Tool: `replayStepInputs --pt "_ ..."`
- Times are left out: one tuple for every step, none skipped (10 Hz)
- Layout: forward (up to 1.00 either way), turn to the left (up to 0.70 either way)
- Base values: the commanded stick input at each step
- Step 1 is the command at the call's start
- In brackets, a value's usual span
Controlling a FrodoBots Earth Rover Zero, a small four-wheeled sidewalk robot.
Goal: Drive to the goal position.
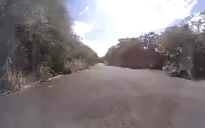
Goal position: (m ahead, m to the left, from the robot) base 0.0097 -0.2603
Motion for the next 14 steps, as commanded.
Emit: replayStepInputs --pt "0.50 0.50" --pt "0.50 0.50" --pt "0.50 0.50" --pt "0.50 0.50" --pt "0.50 0.00" --pt "0.50 0.00" --pt "0.50 0.00" --pt "0.50 0.00" --pt "0.50 0.00" --pt "0.50 0.00" --pt "0.48 0.00" --pt "0.36 0.00" --pt "0.23 0.00" --pt "0.11 0.00"
